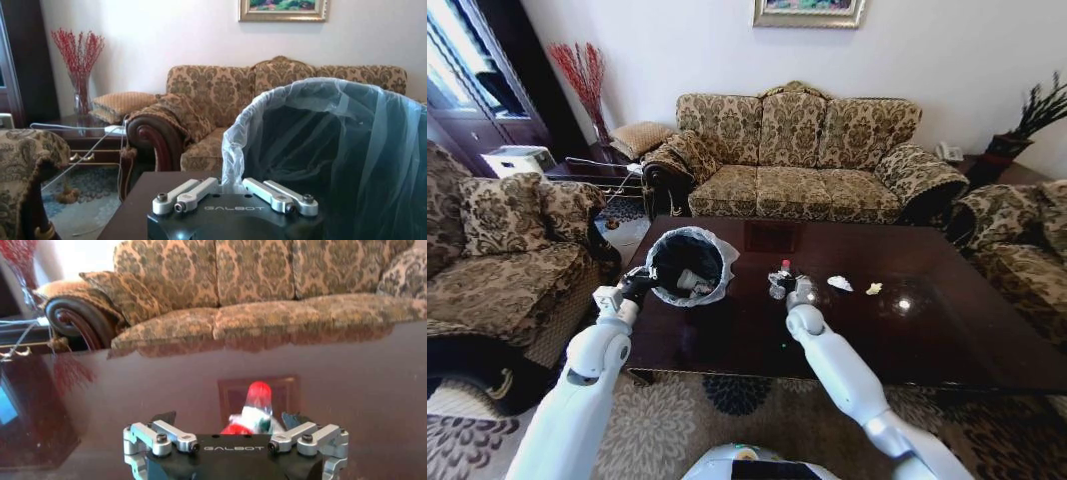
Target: Move to the front of the table and place the trash on the table into the trash bin.
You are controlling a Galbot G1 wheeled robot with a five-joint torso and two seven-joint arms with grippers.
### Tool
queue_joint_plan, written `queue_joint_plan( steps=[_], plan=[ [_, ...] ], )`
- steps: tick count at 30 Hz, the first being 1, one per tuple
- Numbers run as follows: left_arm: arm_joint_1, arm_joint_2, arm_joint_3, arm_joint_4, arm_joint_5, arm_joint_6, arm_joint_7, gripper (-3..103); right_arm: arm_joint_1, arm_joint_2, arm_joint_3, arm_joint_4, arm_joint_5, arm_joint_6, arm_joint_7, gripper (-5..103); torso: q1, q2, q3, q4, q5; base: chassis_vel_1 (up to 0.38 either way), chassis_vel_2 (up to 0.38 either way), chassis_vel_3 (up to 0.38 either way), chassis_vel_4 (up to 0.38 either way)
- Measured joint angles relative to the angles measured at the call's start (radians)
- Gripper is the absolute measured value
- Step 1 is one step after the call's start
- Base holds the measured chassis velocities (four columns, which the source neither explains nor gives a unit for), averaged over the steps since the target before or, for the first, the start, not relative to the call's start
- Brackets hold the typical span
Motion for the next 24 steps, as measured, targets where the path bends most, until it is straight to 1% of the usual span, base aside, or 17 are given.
queue_joint_plan(
  steps=[4, 9, 10, 12, 13, 15, 16, 19, 20, 22, 24],
  plan=[
    [0.004, 0.001, 0.001, -0.002, -0.001, 0.001, 0.002, 1, -0.004, 0.006, 0.003, -0.016, -0.008, 0.001, 0.008, 100, 0.0, 0.0, 0.0, -0.0001, -0.0001, 0.0, 0.0, 0.0, 0.0],
    [0.005, 0.002, 0.001, -0.008, -0.004, 0.001, 0.004, 1, -0.006, 0.007, 0.005, -0.028, -0.007, -0.003, -0.002, 100, 0.0, 0.0, 0.0, -0.0001, 0.0, 0.0, 0.0, 0.0, 0.0],
    [0.006, 0.002, 0.001, -0.011, -0.009, 0.001, 0.005, 1, -0.007, 0.009, 0.005, -0.028, -0.002, -0.007, -0.002, 96, 0.0, 0.0, 0.0, 0.0, 0.0, 0.0, 0.0, 0.0, 0.0],
    [0.007, 0.002, 0.002, -0.014, -0.012, 0.001, 0.006, 1, -0.009, 0.01, 0.005, -0.028, 0.0, -0.009, -0.002, 96, 0.0, 0.0, 0.0, 0.0, 0.0, 0.0, 0.0, 0.0, 0.0],
    [0.009, 0.001, 0.003, -0.021, -0.019, 0.004, 0.009, 1, -0.013, 0.013, 0.006, -0.027, 0.003, -0.012, -0.003, 91, 0.0, 0.0, 0.0, -0.0001, 0.0001, 0.0, 0.0, 0.0, 0.0],
    [0.009, 0.001, 0.003, -0.023, -0.02, 0.005, 0.009, 1, -0.014, 0.015, 0.006, -0.027, 0.004, -0.013, -0.003, 91, 0.0, 0.0, 0.0, -0.0001, 0.0001, 0.0, 0.0, 0.0, 0.0],
    [0.012, 0.0, 0.003, -0.026, -0.021, 0.005, 0.009, 1, -0.015, 0.018, 0.007, -0.028, 0.005, -0.013, -0.003, 89, 0.0, 0.0, 0.0, 0.0, 0.0001, 0.0, 0.0, 0.0, 0.0],
    [0.014, 0.0, 0.003, -0.028, -0.021, 0.006, 0.01, 1, -0.018, 0.018, 0.007, -0.028, 0.007, -0.015, -0.003, 77, 0.0, 0.0, 0.0, 0.0, 0.0001, 0.0, 0.0, 0.0, 0.0],
    [0.014, 0.0, 0.003, -0.028, -0.021, 0.006, 0.01, 1, -0.018, 0.018, 0.007, -0.028, 0.007, -0.015, -0.003, 77, 0.0, 0.0, 0.0, 0.0, 0.0001, 0.0, 0.0, 0.0, 0.0],
    [0.016, 0.0, 0.001, -0.033, -0.021, 0.006, 0.01, 1, -0.019, 0.019, 0.007, -0.027, 0.008, -0.015, -0.003, 66, 0.0, 0.0, 0.0, 0.0, 0.0, 0.0, 0.0, 0.0, 0.0],
    [0.016, 0.0, 0.001, -0.034, -0.021, 0.006, 0.01, 1, -0.019, 0.019, 0.008, -0.027, 0.008, -0.015, -0.003, 66, 0.0, 0.0, 0.0, 0.0, 0.0, 0.0, 0.0, 0.0, 0.0]
  ],
)
